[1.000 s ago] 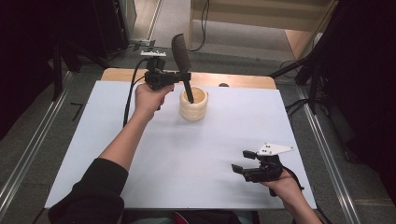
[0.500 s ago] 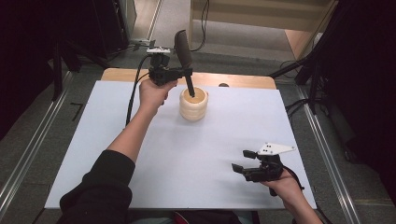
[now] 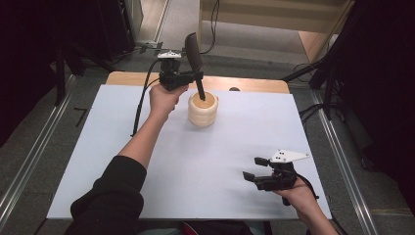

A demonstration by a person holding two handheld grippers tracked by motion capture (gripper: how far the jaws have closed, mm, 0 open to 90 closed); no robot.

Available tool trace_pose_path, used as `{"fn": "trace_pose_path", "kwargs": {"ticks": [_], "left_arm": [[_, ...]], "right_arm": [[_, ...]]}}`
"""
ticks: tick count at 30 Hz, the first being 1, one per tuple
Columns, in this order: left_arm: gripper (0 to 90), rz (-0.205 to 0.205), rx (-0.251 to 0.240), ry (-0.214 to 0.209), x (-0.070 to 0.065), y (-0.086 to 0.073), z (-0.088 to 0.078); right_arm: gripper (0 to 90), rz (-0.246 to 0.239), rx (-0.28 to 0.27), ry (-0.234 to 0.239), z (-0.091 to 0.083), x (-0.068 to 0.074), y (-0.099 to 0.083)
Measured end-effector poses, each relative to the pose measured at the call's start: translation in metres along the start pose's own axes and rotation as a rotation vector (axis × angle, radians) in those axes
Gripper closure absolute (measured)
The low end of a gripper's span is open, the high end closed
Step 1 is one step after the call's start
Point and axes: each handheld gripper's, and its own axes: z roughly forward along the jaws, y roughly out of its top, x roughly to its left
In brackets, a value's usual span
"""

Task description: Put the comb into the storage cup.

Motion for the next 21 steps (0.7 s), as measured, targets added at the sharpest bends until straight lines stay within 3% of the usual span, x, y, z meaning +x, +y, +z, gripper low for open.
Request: {"fn": "trace_pose_path", "kwargs": {"ticks": [7,16,21], "left_arm": [[73.2,-0.011,0.018,0.009,0.006,-0.007,0.005],[73.2,0.007,0.026,0.005,0.008,-0.017,0.010],[73.2,-0.009,0.023,0.001,0.008,-0.026,0.013]], "right_arm": [[22.2,0.004,0.000,0.004,0.000,0.000,0.000],[22.2,-0.002,0.004,0.004,0.001,0.000,0.000],[22.2,0.001,0.002,0.004,0.001,0.000,0.000]]}}
